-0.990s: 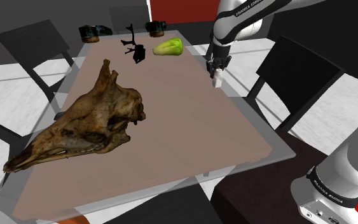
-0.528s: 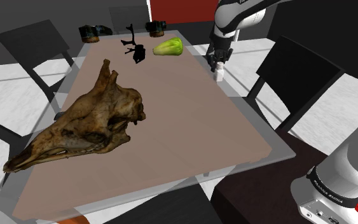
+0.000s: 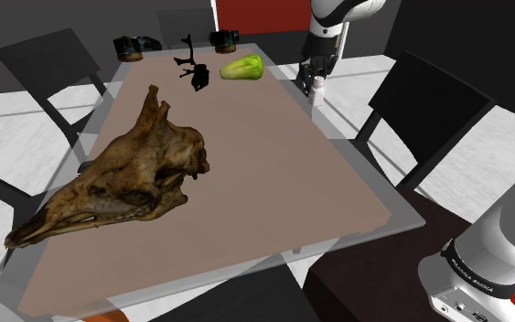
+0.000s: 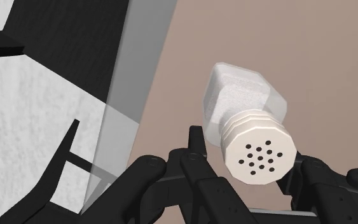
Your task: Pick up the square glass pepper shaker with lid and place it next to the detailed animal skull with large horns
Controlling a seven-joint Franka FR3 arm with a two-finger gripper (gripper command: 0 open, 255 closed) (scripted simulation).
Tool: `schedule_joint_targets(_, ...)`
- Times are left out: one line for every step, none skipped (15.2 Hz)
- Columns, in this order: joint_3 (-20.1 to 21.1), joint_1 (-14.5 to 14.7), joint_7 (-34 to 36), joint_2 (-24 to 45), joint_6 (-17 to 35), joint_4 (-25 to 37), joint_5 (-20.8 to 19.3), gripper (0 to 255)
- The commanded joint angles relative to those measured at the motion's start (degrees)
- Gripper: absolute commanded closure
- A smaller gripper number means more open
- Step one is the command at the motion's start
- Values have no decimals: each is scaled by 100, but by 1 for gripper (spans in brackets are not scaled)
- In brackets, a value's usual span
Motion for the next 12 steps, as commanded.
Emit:
schedule_joint_targets(0, 0, -5, -62, -146, 82, -1, 255)
schedule_joint_targets(0, 0, -7, -78, -220, 139, -1, 255)
schedule_joint_targets(0, 1, -9, -94, -294, 198, -1, 255)
schedule_joint_targets(1, 1, -10, -109, -369, 258, 0, 255)
schedule_joint_targets(1, 2, -12, -122, -443, 319, 0, 255)
schedule_joint_targets(1, 2, -14, -134, -518, 382, 0, 255)
schedule_joint_targets(2, 2, -16, -145, -593, 446, 1, 255)
schedule_joint_targets(2, 3, -18, -155, -668, 511, 1, 255)
schedule_joint_targets(2, 3, -20, -164, -744, 578, 1, 255)
schedule_joint_targets(2, 3, -23, -171, -819, 646, 2, 255)
schedule_joint_targets(3, 4, -25, -177, -895, 716, 3, 255)
schedule_joint_targets(3, 4, -27, -182, -971, 787, 3, 255)
